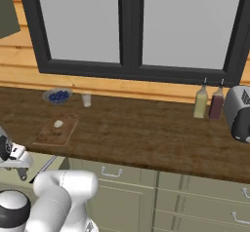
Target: Place the appropriate cutting tool for cutting the garlic skin on the cutting board.
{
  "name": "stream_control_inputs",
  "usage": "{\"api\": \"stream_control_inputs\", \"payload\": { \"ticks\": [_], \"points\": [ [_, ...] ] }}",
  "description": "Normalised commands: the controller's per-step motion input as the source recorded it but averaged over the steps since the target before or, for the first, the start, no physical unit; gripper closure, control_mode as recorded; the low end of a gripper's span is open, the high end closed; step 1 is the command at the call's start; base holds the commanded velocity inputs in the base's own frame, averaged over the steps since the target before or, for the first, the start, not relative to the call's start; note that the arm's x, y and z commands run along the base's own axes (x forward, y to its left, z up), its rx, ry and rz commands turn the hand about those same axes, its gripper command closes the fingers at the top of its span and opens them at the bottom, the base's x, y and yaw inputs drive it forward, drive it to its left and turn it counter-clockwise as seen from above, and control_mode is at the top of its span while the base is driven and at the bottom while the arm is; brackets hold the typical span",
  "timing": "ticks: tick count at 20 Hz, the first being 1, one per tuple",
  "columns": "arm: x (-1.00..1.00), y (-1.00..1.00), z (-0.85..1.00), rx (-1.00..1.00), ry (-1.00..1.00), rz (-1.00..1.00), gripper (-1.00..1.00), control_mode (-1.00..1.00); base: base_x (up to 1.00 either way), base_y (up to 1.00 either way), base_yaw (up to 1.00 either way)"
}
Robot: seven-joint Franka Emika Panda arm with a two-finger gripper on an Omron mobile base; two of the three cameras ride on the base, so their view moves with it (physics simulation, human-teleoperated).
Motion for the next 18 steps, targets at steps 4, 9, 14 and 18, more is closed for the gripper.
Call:
{"api": "stream_control_inputs", "payload": {
  "ticks": [4, 9, 14, 18],
  "points": [
    [0.0, 0.04, -0.46, 0.01, 0.0, 0.0, -1.0, -1.0, 0.0, 0.0, 0.0],
    [-0.11, 0.0, -0.3, 0.01, 0.05, 0.0, -1.0, -1.0, 0.0, 0.0, 0.0],
    [-0.34, 0.0, -0.2, 0.0, 0.14, 0.0, -1.0, -1.0, 0.0, 0.0, 0.0],
    [-0.44, 0.0, -0.18, 0.0, 0.14, 0.0, -1.0, -1.0, 0.0, 0.0, 0.0]
  ]
}}
